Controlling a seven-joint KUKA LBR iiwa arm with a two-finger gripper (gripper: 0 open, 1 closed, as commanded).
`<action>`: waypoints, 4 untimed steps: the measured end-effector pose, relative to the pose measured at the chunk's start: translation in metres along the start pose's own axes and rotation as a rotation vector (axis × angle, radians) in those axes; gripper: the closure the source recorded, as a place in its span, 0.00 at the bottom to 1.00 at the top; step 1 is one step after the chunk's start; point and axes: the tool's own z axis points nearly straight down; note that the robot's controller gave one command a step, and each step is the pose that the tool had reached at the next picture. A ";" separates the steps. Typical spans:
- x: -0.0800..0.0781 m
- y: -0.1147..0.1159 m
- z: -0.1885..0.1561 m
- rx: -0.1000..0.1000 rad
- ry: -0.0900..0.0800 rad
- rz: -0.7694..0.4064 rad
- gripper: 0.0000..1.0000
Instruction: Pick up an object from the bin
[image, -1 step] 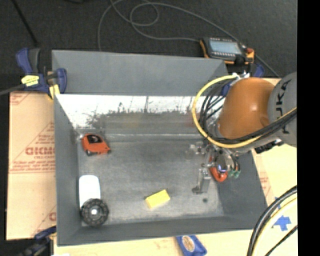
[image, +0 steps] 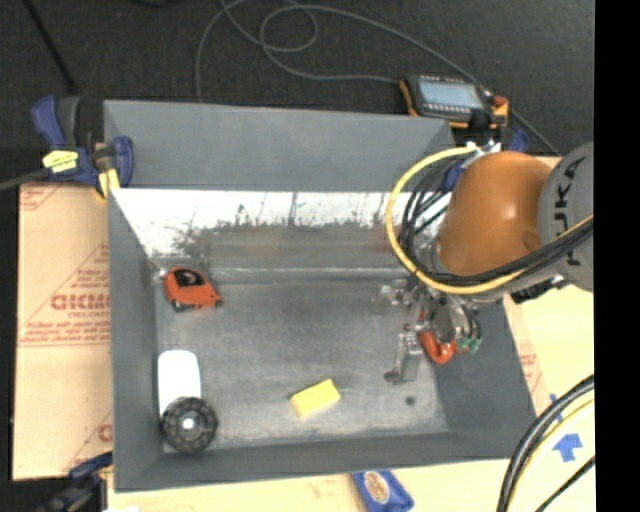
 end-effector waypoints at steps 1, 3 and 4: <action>0.005 0.013 0.028 0.000 -0.009 0.050 0.00; 0.014 0.064 0.102 0.000 0.000 -0.097 0.00; 0.031 0.110 0.113 -0.002 0.001 -0.290 1.00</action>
Offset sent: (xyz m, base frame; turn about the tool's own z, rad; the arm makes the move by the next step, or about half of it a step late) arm -0.0362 0.0420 -0.0784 0.0346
